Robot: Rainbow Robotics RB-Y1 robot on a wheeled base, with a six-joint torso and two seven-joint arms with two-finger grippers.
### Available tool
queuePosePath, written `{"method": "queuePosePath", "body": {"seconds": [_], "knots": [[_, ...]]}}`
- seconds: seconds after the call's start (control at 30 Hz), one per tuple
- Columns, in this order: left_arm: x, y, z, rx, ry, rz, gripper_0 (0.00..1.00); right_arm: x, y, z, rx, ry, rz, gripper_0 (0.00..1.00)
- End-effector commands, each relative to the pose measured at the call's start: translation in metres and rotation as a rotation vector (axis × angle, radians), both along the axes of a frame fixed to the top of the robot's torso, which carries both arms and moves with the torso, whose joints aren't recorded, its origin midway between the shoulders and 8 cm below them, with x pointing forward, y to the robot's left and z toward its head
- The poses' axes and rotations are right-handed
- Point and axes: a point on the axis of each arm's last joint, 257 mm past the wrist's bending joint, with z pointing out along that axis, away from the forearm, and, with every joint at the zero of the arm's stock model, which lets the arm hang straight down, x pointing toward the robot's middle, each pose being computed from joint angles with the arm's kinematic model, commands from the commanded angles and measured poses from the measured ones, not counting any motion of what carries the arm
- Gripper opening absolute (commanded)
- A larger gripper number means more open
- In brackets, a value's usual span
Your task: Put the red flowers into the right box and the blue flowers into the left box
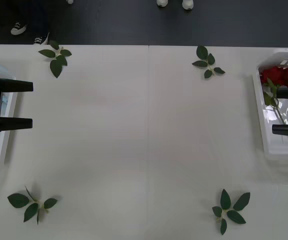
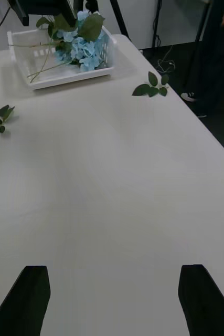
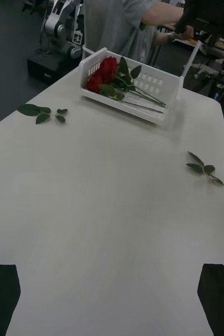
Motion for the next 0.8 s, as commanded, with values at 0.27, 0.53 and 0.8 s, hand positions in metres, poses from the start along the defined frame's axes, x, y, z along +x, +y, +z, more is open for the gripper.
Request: {"method": "queuePosePath", "body": {"seconds": [0.27, 0.53, 0.8], "knots": [[-0.001, 0.000, 0.008, 0.032, -0.036, -0.021, 1.00, 0.011, -0.016, -0.038, -0.098, 0.035, -0.056, 0.72], [-0.001, 0.000, 0.008, 0.032, -0.036, -0.021, 1.00, 0.012, -0.031, -0.056, -0.210, 0.056, -0.095, 0.72], [-0.001, 0.000, 0.008, 0.032, -0.036, -0.021, 1.00, 0.015, -0.035, -0.058, -0.221, 0.060, -0.114, 0.72]]}}
